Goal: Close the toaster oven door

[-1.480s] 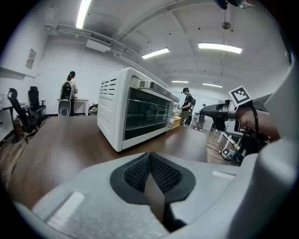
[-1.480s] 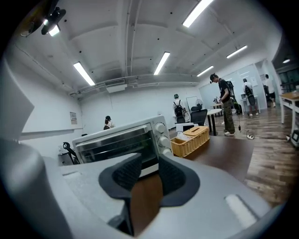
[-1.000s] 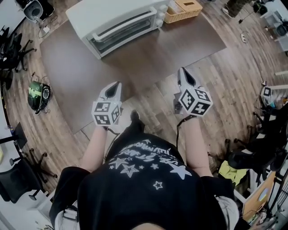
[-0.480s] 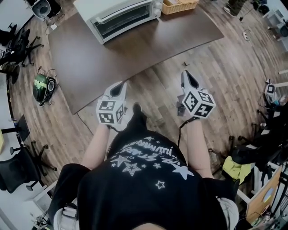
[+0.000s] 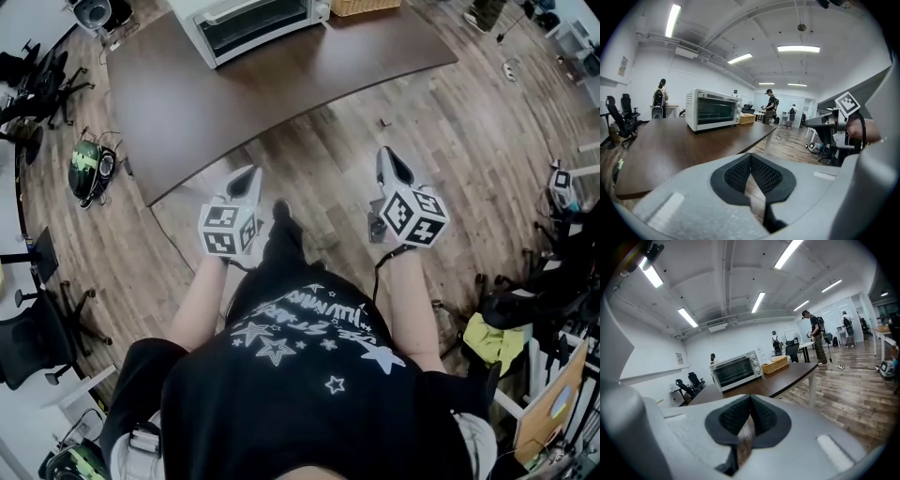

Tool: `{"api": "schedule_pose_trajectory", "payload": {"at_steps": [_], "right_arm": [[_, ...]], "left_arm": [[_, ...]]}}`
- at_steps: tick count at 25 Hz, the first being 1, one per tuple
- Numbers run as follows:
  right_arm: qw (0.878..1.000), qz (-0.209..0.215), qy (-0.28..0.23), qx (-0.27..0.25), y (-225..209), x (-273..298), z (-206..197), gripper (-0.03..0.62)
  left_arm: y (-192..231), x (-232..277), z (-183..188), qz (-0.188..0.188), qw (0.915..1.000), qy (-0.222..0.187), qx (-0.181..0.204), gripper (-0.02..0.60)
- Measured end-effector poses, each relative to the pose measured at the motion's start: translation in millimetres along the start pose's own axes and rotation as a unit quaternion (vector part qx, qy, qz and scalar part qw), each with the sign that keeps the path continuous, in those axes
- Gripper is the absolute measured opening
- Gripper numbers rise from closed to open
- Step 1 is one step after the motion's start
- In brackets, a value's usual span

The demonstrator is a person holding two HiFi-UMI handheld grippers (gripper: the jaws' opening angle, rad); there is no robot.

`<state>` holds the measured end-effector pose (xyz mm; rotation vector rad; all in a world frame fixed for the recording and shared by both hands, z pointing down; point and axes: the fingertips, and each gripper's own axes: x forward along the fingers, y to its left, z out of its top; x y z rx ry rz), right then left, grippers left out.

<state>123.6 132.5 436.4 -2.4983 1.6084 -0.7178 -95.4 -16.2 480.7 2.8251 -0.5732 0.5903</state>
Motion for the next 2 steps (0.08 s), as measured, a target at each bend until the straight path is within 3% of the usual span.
{"api": "schedule_pose_trajectory", "payload": {"at_steps": [2], "right_arm": [[1.000,0.002,-0.002,0.001,-0.4,-14.0,-6.1,0.005]], "left_arm": [[-6.7,-9.4,-2.5,0.005,1.0000,-0.007,0.000,0.011]]}}
